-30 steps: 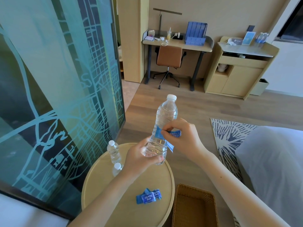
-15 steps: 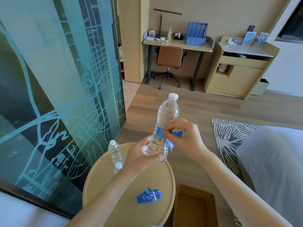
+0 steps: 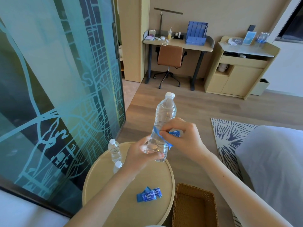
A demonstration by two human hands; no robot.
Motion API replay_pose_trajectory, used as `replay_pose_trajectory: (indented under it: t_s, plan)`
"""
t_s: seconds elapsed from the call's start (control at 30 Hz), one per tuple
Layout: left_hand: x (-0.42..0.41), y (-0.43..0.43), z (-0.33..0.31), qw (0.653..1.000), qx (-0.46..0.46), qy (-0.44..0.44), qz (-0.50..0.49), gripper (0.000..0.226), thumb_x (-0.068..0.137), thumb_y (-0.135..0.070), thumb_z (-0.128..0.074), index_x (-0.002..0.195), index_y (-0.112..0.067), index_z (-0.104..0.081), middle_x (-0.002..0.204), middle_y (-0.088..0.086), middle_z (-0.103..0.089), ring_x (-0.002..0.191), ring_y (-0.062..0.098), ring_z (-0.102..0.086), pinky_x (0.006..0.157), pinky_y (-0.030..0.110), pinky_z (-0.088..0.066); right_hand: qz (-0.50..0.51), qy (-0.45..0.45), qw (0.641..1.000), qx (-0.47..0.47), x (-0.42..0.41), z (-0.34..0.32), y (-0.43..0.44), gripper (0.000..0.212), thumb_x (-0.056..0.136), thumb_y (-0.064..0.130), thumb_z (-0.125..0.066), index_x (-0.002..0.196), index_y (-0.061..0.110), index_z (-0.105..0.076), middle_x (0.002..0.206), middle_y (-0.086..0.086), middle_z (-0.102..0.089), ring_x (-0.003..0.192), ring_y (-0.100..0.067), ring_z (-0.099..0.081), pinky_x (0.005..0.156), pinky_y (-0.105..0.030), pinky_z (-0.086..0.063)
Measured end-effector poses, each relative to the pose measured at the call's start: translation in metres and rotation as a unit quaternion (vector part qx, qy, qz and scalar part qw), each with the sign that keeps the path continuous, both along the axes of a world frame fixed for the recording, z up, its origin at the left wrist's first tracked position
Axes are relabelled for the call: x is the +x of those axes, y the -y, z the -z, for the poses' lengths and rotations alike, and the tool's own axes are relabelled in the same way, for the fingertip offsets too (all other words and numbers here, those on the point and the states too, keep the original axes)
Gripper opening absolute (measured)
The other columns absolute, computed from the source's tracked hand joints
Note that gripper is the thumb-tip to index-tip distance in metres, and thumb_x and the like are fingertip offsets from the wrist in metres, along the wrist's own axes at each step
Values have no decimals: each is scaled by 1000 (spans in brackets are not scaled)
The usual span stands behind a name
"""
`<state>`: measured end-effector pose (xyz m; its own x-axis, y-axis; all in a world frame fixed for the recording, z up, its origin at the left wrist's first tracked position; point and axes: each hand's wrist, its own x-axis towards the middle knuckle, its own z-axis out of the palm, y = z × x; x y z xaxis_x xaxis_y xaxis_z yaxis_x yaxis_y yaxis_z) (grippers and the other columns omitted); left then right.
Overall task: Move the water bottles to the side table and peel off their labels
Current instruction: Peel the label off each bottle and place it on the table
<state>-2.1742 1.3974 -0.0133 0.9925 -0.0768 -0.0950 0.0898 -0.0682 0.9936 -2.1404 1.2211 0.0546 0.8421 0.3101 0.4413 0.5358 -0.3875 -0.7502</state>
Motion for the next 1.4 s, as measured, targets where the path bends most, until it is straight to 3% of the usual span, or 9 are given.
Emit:
replay_pose_trajectory:
  t_s: [0.13, 0.23, 0.37, 0.5, 0.77, 1.0, 1.07, 1.27, 1.4]
  plan:
    - [-1, -1, 3, 1000, -16, -19, -12, 67, 63, -24, -86, 125, -33, -64, 98, -7, -79, 97, 4, -72, 82, 21, -52, 4, -18, 1000, 14, 1, -1, -1, 10, 81, 0, -79, 81, 10, -78, 80, 4, -73, 85, -13, -66, 81, -23, -52]
    - [-4, -2, 3, 999, -29, -25, -14, 61, 63, -22, -86, 119, -39, -66, 97, -10, -79, 95, 2, -72, 72, 12, -52, 3, -50, 998, 35, 1, 2, 1, 11, 83, 2, -78, 84, 13, -78, 81, 7, -73, 84, -10, -67, 79, -19, -51]
    - [-7, -3, 2, 999, -40, -24, -3, 54, 67, -17, -85, 114, -38, -72, 101, -3, -79, 98, 9, -73, 73, 13, -54, 22, -143, 980, 135, 1, 8, 2, 23, 88, 3, -73, 77, 22, -77, 78, 10, -75, 75, -4, -69, 69, -15, -52]
    - [-9, -10, 2, 999, -36, -20, 6, 54, 65, -20, -88, 115, -34, -73, 103, -1, -78, 99, 9, -72, 74, 14, -54, 50, -221, 942, 248, 3, 12, 9, 11, 94, 10, -69, 84, 12, -74, 80, -1, -75, 71, -11, -71, 61, -20, -55]
    - [-9, -12, 1, 1000, -23, -11, 10, 62, 60, -21, -89, 118, -35, -70, 104, -3, -78, 97, 5, -72, 73, 13, -54, 47, -271, 909, 313, 12, 6, 12, 20, 95, 12, -68, 76, 18, -73, 119, -7, -74, 91, -22, -73, 72, -33, -59]
    - [-8, -13, 7, 1000, -6, -7, 22, 64, 65, -13, -91, 121, -34, -68, 101, -1, -79, 95, 7, -73, 70, 12, -53, 35, -300, 900, 316, 13, 4, 10, 18, 95, 13, -68, 78, 17, -71, 84, -8, -76, 67, -21, -70, 57, -30, -56]
    - [-6, -14, 9, 999, 10, -5, 31, 60, 71, -5, -89, 122, -28, -67, 102, 2, -78, 93, 8, -73, 69, 14, -54, 36, -299, 901, 312, 13, 5, 9, 19, 94, 14, -69, 76, 19, -72, 83, -8, -76, 68, -21, -71, 58, -30, -57]
    - [1, -12, 10, 997, 10, -38, 72, 50, 76, -17, -79, 122, -23, -60, 112, 0, -72, 95, 12, -72, 79, 27, -59, 40, -305, 899, 312, 13, 13, 7, 20, 93, 13, -70, 74, 20, -73, 82, -8, -76, 67, -22, -71, 57, -32, -57]
    - [6, -5, 9, 996, -12, -64, 59, 31, 94, -35, -67, 122, -38, -57, 107, -6, -75, 83, 6, -75, 62, 7, -51, 42, -314, 898, 306, 12, 20, 6, 16, 93, 14, -71, 77, 17, -72, 84, -10, -75, 69, -24, -71, 60, -34, -58]
